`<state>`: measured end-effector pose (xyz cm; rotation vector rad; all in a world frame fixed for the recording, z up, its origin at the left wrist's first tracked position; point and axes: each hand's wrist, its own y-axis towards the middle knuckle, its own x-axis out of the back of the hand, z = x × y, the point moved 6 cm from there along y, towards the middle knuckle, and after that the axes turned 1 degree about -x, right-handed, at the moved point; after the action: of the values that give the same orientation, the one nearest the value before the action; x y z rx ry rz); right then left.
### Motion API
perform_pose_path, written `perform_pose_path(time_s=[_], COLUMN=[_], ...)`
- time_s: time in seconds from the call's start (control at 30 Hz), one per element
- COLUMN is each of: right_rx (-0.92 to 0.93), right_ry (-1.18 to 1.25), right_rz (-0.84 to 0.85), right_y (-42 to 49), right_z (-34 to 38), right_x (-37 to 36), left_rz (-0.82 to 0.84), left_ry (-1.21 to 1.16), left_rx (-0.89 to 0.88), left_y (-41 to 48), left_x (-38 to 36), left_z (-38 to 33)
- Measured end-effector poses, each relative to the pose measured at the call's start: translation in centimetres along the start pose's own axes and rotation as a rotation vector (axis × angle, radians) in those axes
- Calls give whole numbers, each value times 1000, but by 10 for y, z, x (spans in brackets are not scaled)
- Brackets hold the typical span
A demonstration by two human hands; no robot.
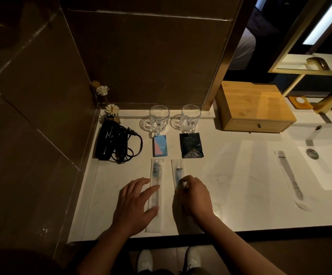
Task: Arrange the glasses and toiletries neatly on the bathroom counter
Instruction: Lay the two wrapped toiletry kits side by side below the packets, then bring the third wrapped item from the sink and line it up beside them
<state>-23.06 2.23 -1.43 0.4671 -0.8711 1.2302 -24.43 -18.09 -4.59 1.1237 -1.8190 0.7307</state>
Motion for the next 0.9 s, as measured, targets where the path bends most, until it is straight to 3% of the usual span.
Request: perform_pose_path(time_s=[0.23,0.37,0.67,0.83,0.9], right_rx=[11,-3,-378,-530,-574], right_ry=[1,-12,-303,-570,-573], right_rz=[1,-20,-296,-256,-215], right_y=[-1,-9,21,28,29], right_z=[0,-13,-167,-212,-222], right_x=[2,29,178,199,200], left_rz=[-2,-110,-184,-195,-181], left_ry=[-9,-109,167,240,248], left_rx=[13,98,125,99,107], left_y=[0,2,39,37,37], left_x=[1,6,15,14,14], left_z=[0,9,15,11,10])
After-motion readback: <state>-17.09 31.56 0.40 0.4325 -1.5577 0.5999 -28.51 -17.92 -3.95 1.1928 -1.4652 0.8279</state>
